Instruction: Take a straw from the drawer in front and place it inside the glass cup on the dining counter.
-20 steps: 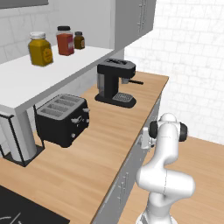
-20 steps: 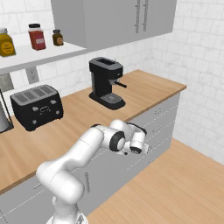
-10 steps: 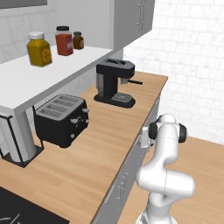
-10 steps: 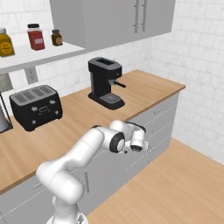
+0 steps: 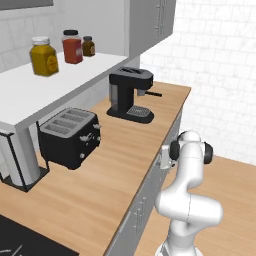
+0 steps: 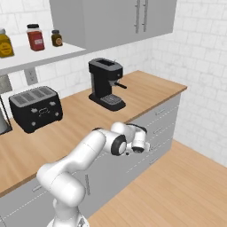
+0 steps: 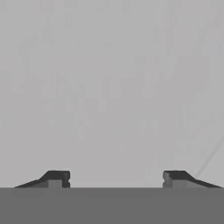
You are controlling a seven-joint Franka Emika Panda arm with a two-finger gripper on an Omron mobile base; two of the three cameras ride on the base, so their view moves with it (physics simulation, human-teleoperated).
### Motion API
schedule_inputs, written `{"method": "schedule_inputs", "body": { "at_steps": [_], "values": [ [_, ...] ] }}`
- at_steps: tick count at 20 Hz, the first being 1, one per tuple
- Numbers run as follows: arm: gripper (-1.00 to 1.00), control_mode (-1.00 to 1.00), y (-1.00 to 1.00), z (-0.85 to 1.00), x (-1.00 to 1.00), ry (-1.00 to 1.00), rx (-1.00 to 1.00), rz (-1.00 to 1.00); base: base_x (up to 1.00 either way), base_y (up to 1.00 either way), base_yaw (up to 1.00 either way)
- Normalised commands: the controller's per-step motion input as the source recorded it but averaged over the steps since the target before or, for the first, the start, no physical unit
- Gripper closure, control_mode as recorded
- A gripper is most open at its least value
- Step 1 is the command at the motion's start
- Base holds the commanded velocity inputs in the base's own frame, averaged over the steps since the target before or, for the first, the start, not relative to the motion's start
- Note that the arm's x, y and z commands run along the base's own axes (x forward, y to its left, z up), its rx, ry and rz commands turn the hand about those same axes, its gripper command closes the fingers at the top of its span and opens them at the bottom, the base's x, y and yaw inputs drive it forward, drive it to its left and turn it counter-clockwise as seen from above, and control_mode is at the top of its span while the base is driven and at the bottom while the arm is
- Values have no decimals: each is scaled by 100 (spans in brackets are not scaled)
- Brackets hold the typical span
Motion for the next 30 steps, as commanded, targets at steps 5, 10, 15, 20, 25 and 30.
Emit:
{"method": "schedule_inputs", "body": {
  "at_steps": [5, 10, 15, 20, 25, 30],
  "values": [
    [100, -100, 1, 15, -31, -23, 0, 0, 0, 0, 0],
    [100, -100, 0, 30, -49, -28, 0, 0, 0, 0, 0],
    [100, -100, -10, 21, -67, -30, 0, 0, 0, 0, 0],
    [100, -100, -17, 21, -94, -37, 0, 0, 0, 0, 0],
    [100, -100, -14, 21, -100, -38, 0, 0, 0, 0, 0],
    [100, -100, -12, 15, -100, -30, 0, 0, 0, 0, 0]
  ]
}}
